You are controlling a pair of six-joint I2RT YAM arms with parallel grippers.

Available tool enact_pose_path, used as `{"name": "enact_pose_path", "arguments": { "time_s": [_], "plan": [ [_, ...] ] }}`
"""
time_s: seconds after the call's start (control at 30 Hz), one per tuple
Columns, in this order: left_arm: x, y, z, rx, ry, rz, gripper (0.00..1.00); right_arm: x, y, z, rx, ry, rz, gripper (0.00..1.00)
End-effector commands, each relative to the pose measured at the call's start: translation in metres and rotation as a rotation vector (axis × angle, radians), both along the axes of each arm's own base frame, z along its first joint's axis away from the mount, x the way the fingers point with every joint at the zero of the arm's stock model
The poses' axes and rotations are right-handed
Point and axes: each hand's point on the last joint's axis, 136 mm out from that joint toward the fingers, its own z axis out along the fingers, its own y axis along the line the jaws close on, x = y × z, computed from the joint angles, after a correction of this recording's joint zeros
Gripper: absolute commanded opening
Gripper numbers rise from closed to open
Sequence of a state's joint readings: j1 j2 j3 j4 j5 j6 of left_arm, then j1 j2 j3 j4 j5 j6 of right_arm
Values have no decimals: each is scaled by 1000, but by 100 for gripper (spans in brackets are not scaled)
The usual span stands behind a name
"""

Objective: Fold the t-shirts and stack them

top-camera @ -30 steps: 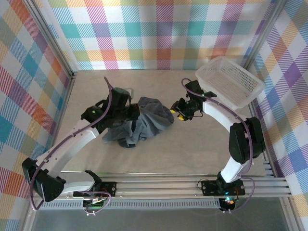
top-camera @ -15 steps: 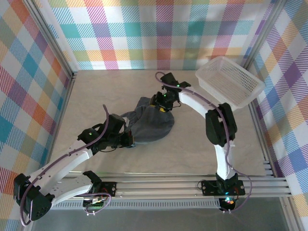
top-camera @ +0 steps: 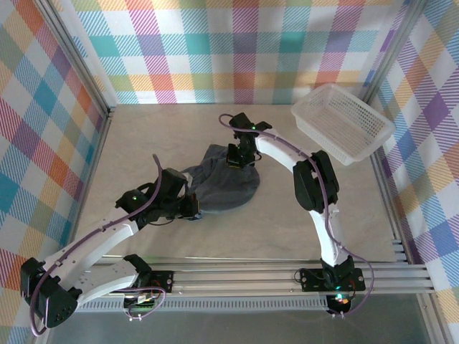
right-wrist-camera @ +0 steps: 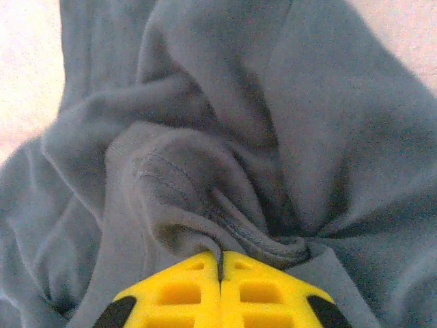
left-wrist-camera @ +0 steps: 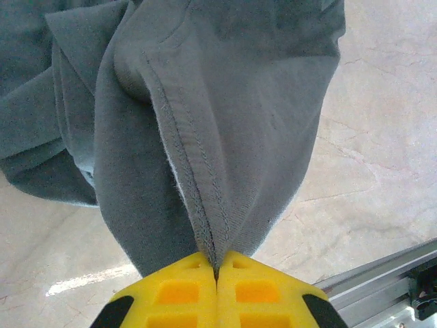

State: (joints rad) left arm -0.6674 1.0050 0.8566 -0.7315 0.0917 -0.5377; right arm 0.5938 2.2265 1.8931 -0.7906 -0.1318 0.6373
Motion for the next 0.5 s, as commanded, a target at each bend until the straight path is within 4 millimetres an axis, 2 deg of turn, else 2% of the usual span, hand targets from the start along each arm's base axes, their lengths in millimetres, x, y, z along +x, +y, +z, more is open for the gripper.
{"name": "enact_pose_path", "arguments": {
  "time_s": [0.0, 0.13, 0.23, 0.37, 0.47],
  "plan": [
    [8, -7, 23, -13, -49, -9, 0, 14, -12, 22, -22, -80, -5, 0],
    [22, -12, 50, -33, -104, 11, 0, 34, -43, 83, 38, -198, -117, 0],
    [42, -25, 83, -67, -167, 19, 0, 47, -75, 148, 97, -322, -214, 0],
    [71, -56, 133, -145, -240, -8, 0, 59, -115, 235, 170, -512, -313, 0],
    [87, -80, 175, -223, -295, -44, 0, 59, -143, 292, 242, -637, -375, 0]
  ]
}}
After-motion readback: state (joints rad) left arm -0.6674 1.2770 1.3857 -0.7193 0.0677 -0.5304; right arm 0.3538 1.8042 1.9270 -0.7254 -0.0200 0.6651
